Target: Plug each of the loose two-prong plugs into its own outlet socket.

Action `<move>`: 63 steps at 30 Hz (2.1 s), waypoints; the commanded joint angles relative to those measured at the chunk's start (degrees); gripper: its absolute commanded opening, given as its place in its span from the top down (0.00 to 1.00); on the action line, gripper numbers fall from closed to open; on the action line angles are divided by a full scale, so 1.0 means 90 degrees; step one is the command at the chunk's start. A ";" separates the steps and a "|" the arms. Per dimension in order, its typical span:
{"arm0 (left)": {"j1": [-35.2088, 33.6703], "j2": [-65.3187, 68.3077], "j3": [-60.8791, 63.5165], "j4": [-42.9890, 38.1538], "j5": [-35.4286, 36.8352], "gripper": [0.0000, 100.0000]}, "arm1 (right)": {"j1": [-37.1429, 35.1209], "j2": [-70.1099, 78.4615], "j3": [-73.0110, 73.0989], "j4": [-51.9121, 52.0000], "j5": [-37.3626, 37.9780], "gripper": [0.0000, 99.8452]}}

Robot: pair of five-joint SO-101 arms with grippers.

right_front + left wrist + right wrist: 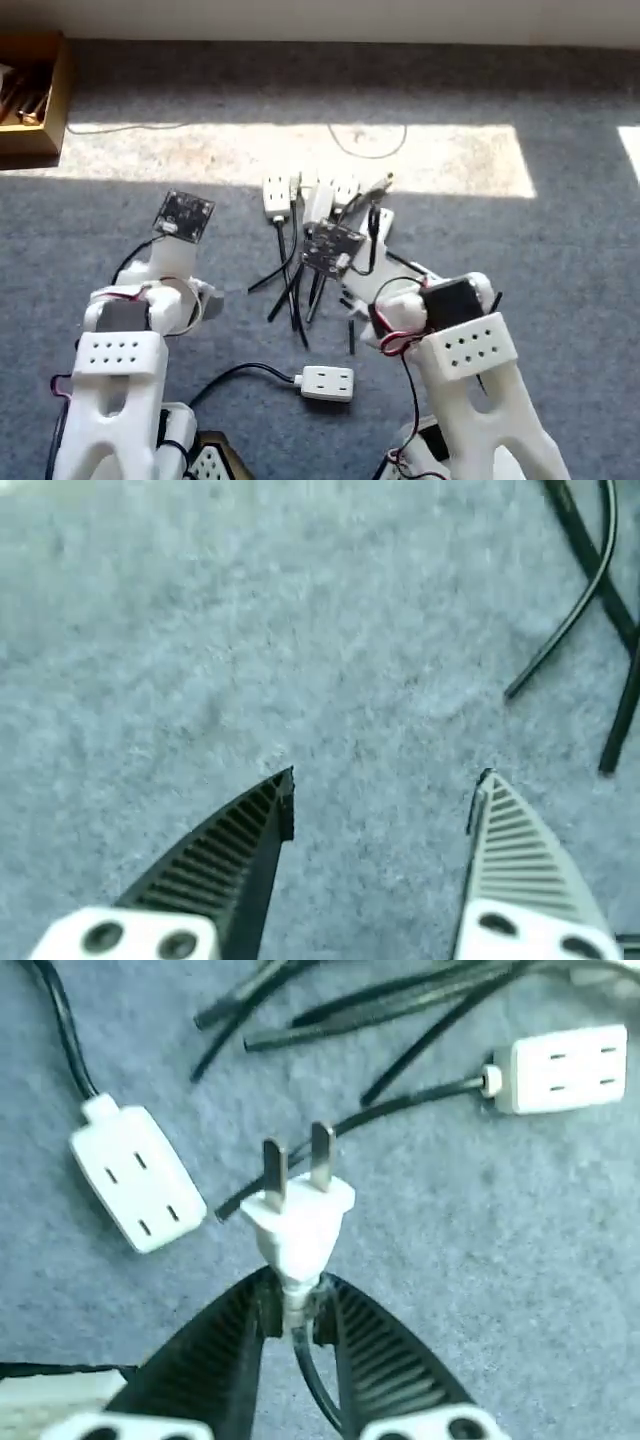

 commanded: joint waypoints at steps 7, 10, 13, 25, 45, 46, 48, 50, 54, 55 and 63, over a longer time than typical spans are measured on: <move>-0.1509 -0.0103 -0.3336 0.2442 0.1133 0.71 | -0.1490 0.3111 -0.2652 -0.0103 -0.1719 0.99; -0.1607 -0.0249 -0.3512 0.2921 0.1114 0.71 | -0.1695 0.3062 -0.2740 -0.0689 -0.2032 0.99; -0.1558 -0.1021 -0.3316 0.2979 0.1114 0.71 | -0.1685 0.2486 -0.2320 -0.1587 -0.2364 0.99; -0.1021 -0.4879 -0.0396 0.2569 0.0781 0.55 | -0.1568 0.0269 0.1753 -0.5270 -0.2344 0.99; 0.0083 -0.5856 0.1206 0.1807 0.1026 0.47 | -0.2808 -0.0825 0.2193 -0.3639 -0.2725 0.99; 0.0083 -0.5856 0.1294 0.1797 0.1026 0.47 | -0.2896 -0.0825 0.2066 -0.3512 -0.2784 0.99; 0.0073 -0.5856 0.1490 0.1797 0.0996 0.47 | -0.2935 -0.0825 0.1841 -0.3306 -0.2862 0.99; 0.0054 -0.5856 0.1587 0.1797 0.0987 0.47 | -0.2926 -0.0825 0.1597 -0.3072 -0.2862 0.99; 0.0044 -0.5866 0.1597 0.1797 0.0987 0.47 | -0.2926 -0.0825 0.1197 -0.2720 -0.2862 0.99; 0.0044 -0.5866 0.1597 0.1807 0.0987 0.47 | -0.2926 -0.0825 0.1109 -0.2642 -0.2862 0.99; 0.0083 -0.5866 0.1871 0.1788 0.0977 0.47 | -0.2926 -0.0825 0.0278 -0.1949 -0.2833 0.99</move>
